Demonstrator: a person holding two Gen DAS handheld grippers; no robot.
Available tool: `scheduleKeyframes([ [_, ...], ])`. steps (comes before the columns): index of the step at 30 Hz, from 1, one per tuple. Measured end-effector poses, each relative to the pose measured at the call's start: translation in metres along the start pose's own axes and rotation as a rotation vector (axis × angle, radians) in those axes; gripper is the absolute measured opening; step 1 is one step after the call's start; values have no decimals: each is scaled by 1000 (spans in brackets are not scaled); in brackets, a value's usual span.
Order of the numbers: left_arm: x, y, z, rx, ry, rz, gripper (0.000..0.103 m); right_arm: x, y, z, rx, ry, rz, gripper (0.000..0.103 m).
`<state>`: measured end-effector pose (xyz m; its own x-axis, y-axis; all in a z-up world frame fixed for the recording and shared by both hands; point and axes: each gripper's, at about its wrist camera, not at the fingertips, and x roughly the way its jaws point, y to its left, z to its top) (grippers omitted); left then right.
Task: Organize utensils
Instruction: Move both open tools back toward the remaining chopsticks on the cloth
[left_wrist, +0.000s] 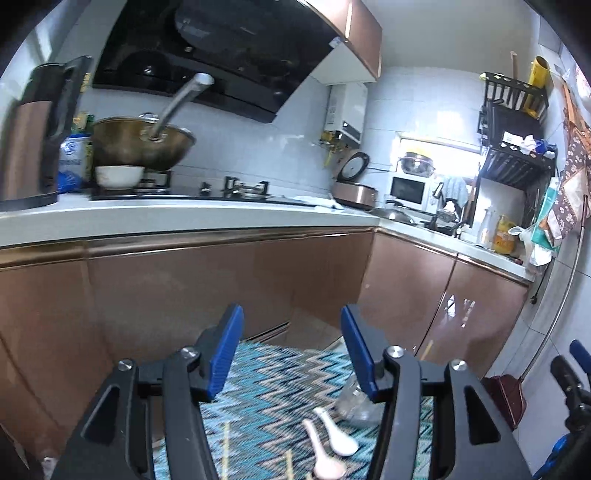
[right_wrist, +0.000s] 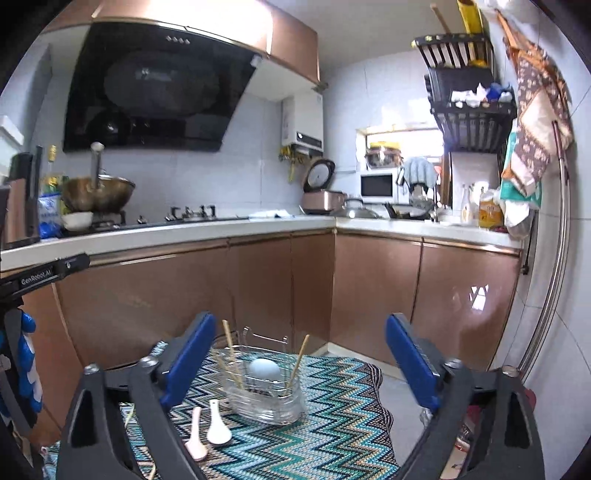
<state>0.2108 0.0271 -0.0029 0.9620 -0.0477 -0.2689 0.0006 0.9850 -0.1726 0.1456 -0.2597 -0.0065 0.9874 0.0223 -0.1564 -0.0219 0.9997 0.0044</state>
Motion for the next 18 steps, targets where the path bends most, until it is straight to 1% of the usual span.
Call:
scheduleKeyframes([
  [1,-5,5,-1,-4,2,7,53,-8,3,1,-5,-7,9,102],
  [2,-14,12,-1,-8,7,18,53,-15,6,2,-7,-13,18,103],
  [6,-39,33,-4,-17,27,37,53,-43,15,3,-10,-43,51,103],
  [12,-71,51,-7,-26,39,31,53,-69,17,5,23,-80,109,103],
  [15,-79,55,-9,-20,51,21,53,-75,20,6,24,-82,127,103],
  [18,-83,59,-13,-19,72,7,53,-76,26,5,22,-50,147,103],
])
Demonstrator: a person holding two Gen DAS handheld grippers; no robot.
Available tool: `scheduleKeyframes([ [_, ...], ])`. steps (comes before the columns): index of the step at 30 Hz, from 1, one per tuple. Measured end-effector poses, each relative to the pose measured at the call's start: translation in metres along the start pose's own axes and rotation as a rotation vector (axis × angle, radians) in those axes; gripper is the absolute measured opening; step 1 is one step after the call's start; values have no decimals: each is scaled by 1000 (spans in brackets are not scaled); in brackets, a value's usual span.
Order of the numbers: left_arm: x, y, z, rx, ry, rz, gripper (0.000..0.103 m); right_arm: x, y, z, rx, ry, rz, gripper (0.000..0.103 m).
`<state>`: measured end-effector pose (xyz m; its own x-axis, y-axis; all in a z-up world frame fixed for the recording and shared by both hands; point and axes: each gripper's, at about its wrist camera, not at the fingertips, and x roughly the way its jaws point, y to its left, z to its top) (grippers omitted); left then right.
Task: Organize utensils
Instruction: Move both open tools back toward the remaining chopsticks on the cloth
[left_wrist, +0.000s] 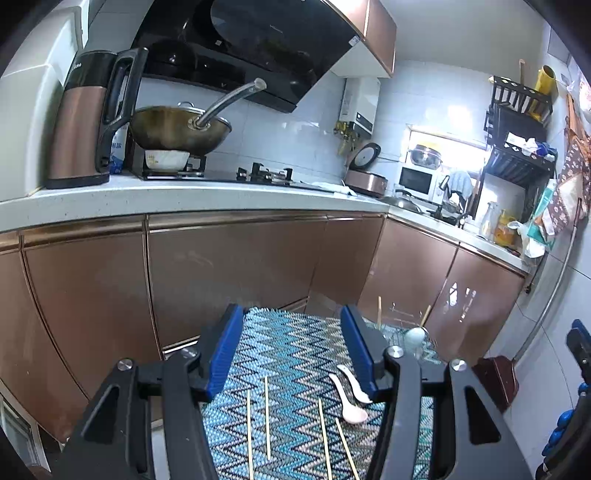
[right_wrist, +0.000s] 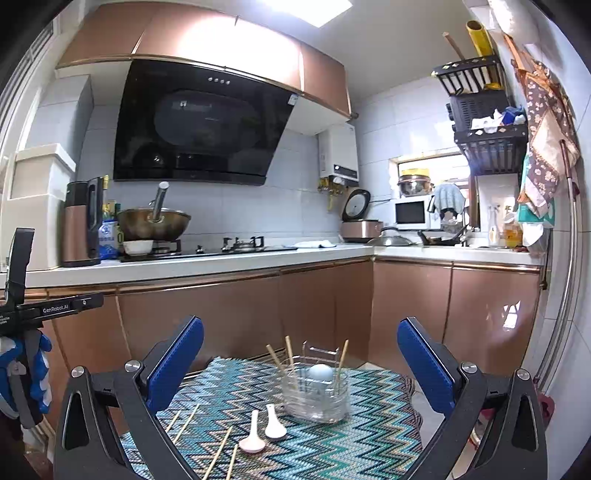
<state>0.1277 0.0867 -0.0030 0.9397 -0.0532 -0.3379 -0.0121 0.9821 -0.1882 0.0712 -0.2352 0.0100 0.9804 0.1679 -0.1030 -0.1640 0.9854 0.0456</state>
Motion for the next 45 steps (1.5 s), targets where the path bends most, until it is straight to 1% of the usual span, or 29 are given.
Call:
scheduleKeyframes([
  [2,2,2,-1,4,12,-3,53,5,5,-3,-1,51,-4,103],
  [4,7,4,-4,6,34,-11,53,13,9,-9,-1,107,13,103],
  [9,28,13,-16,-3,118,-32,53,33,19,-22,7,214,57,103],
  [14,56,24,-34,-18,208,-43,53,59,28,-46,12,334,109,101],
  [20,90,36,-57,-24,300,-55,53,88,39,-70,-7,450,138,86],
  [22,104,37,-63,-17,338,-59,53,100,42,-80,-5,495,152,79],
  [23,114,37,-69,-4,368,-60,53,105,43,-84,-2,514,159,77],
  [24,121,37,-72,2,385,-62,53,112,44,-91,3,542,170,71],
  [25,129,37,-75,6,403,-66,53,121,46,-98,11,577,183,62],
  [26,138,37,-79,11,426,-73,53,130,48,-105,18,611,194,57],
  [27,149,38,-84,14,459,-84,53,139,50,-113,28,650,209,50],
  [31,195,42,-103,8,610,-120,53,180,63,-152,56,826,270,39],
  [32,210,44,-109,-2,661,-134,53,188,66,-161,66,864,284,38],
  [35,241,48,-121,-14,760,-146,52,215,75,-187,70,969,300,37],
  [36,248,48,-124,-18,782,-152,52,225,79,-196,76,1010,311,36],
  [37,258,49,-128,-23,811,-161,52,232,80,-201,75,1033,313,35],
  [41,282,54,-135,-38,874,-191,52,253,92,-217,45,1109,312,30],
  [43,293,56,-136,-37,897,-182,51,262,95,-224,29,1142,311,26],
  [45,305,55,-139,-29,922,-179,49,268,98,-230,14,1169,305,26],
])
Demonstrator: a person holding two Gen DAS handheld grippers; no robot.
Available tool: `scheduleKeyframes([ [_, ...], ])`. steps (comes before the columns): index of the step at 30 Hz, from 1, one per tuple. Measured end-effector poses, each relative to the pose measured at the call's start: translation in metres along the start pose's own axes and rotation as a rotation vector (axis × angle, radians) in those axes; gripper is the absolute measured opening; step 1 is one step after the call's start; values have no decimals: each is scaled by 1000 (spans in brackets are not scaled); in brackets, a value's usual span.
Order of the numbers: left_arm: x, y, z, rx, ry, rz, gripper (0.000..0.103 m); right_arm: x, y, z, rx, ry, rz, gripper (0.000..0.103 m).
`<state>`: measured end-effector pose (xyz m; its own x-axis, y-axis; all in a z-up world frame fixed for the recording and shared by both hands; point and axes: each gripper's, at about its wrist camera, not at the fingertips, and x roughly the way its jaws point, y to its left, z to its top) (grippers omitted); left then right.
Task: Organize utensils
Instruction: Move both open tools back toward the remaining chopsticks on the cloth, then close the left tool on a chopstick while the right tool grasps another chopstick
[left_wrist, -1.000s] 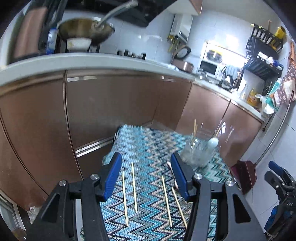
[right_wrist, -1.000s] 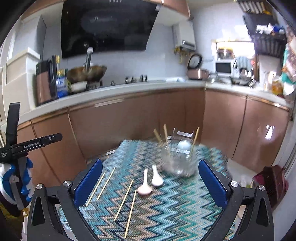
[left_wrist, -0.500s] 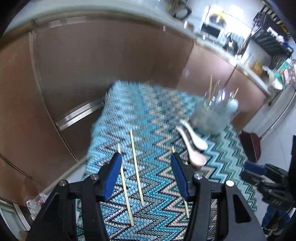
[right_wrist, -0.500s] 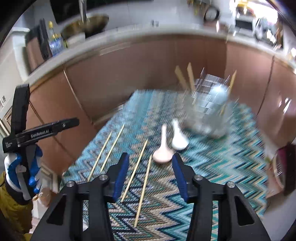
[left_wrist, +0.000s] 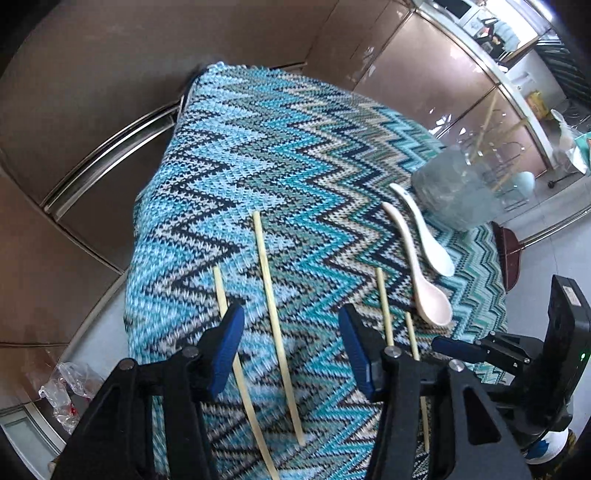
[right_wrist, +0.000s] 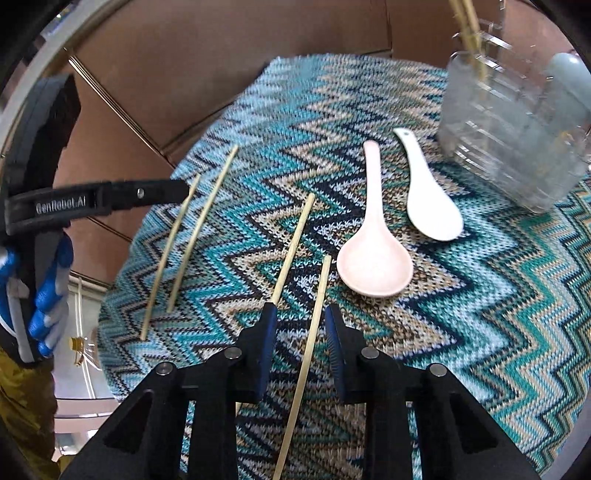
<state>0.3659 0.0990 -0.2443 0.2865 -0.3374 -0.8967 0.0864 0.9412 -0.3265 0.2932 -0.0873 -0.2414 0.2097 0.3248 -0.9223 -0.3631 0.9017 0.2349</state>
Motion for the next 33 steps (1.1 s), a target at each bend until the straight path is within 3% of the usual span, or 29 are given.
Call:
scheduleKeyframes([
  [11,42,9,22,-17,125,4,29,22,-9,11,5,76,-12,18],
  [23,50,3,28,19,136,83,9,47,-4,32,15,106,-12,13],
  [33,47,1,21,-3,89,106,4,40,-12,23,34,62,15,6],
])
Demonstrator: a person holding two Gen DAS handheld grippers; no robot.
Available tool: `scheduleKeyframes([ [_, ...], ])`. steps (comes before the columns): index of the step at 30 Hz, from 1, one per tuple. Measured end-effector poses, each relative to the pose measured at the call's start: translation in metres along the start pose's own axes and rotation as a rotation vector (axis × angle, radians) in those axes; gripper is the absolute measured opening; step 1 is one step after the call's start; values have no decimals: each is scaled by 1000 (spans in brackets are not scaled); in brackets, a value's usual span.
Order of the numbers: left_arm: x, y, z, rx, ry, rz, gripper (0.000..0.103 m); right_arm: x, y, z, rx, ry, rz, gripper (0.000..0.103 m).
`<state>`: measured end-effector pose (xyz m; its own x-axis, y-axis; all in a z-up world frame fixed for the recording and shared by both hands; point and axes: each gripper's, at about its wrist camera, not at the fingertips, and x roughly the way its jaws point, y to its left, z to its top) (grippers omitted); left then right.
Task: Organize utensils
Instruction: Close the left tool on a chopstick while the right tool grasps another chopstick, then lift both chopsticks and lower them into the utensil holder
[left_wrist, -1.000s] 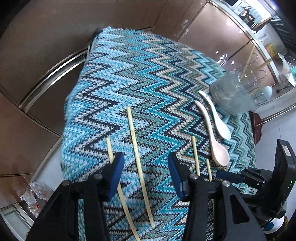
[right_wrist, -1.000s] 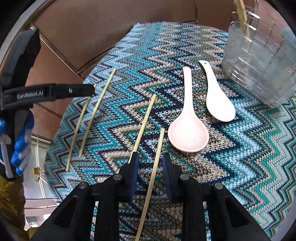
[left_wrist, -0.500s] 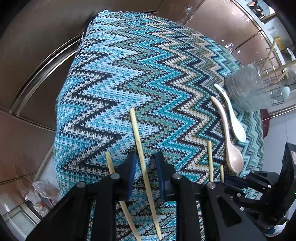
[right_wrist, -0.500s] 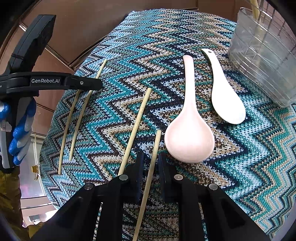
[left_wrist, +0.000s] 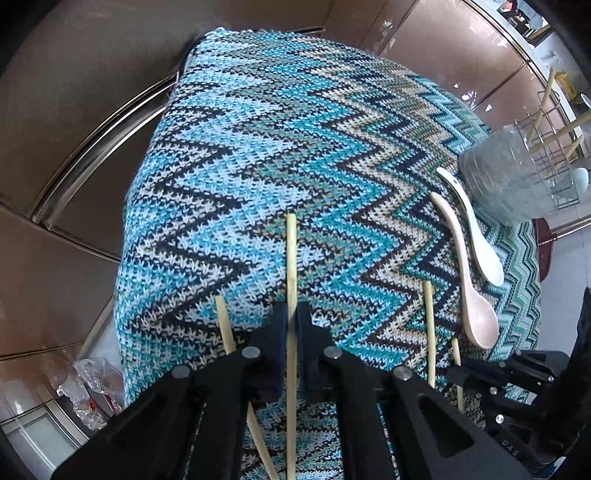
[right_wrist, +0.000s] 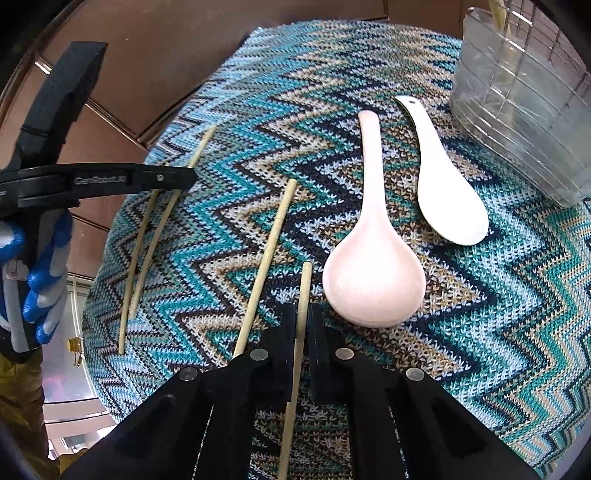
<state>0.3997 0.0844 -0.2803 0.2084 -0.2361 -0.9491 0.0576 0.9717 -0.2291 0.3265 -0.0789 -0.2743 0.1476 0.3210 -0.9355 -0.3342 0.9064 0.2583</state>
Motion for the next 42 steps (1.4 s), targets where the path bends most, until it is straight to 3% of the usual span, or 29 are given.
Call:
scheduleKeyframes([
  [12,-50,-8,-26,-32,-185,-69,4,-51,-1,-44,-31,-169,44,5],
  [19,-94,-19,-39,-32,-302,-84,4,-105,-11,-70,-32,-338,73,5],
  [23,-133,-42,-38,-15,-398,-134,4,-148,-21,-71,-26,-461,70,5],
  [35,-231,-150,11,87,-715,-328,4,-273,-50,-30,-56,-904,43,5],
  [42,-236,-197,50,76,-953,-351,4,-302,-61,12,-84,-1138,21,5],
])
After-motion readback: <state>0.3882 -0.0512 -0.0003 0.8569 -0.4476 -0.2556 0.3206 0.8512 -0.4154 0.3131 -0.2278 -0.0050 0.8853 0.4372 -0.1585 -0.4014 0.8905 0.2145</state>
